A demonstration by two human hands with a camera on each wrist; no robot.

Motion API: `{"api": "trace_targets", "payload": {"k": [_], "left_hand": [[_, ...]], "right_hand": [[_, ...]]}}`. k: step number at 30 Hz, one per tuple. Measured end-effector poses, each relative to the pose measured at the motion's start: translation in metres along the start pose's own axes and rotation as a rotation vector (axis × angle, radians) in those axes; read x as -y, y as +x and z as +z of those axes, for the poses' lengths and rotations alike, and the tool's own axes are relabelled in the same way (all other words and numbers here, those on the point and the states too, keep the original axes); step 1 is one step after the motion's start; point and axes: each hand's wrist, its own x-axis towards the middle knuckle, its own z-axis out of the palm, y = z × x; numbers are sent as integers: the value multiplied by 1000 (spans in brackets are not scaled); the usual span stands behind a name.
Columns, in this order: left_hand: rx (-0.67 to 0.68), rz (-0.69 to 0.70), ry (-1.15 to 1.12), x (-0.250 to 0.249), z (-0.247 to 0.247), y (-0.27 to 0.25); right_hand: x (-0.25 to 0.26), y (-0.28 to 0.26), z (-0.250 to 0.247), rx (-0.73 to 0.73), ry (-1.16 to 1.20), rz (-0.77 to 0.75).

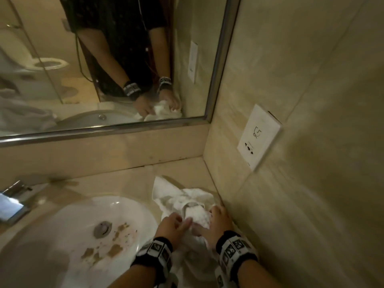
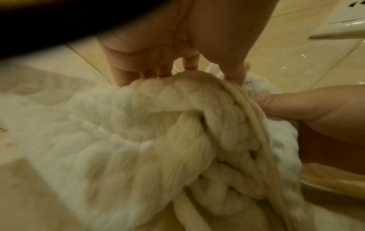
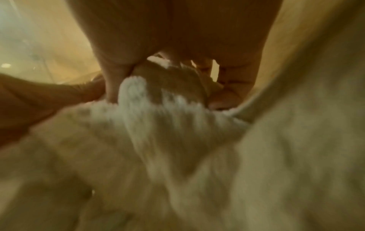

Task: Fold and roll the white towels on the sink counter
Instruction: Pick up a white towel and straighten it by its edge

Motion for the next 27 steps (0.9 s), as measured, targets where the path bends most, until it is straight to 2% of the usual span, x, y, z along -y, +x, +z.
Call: {"api": "trace_targets", "payload": {"k": [3, 6, 10, 12, 15, 17, 20, 25, 27], "left_hand": [[-6, 24, 191, 0, 2, 2], [-8, 107, 345, -3, 2, -10], [-83, 140, 375, -9, -13, -38], [-162, 207, 375, -14, -28, -57], [-204, 419, 286, -28, -68, -95], [-212, 553, 157, -37, -107, -128], [-265, 787, -64, -59, -168, -177], [-469, 1190, -68, -127, -267, -289], [-542, 1288, -95, -151, -308, -335]], "right_hand": [[-7, -11, -11, 95, 1, 10], [-7, -30, -25, 183, 13, -6], [13, -67, -46, 183, 32, -123], [28, -98, -65, 106, 81, -202], [52, -142, -104, -99, 169, -319], [67, -175, -133, -231, 209, -361], [94, -228, -185, -292, 199, -479], [159, -330, -290, -685, -6, -743], [181, -363, -318, -806, 89, -810]]}}
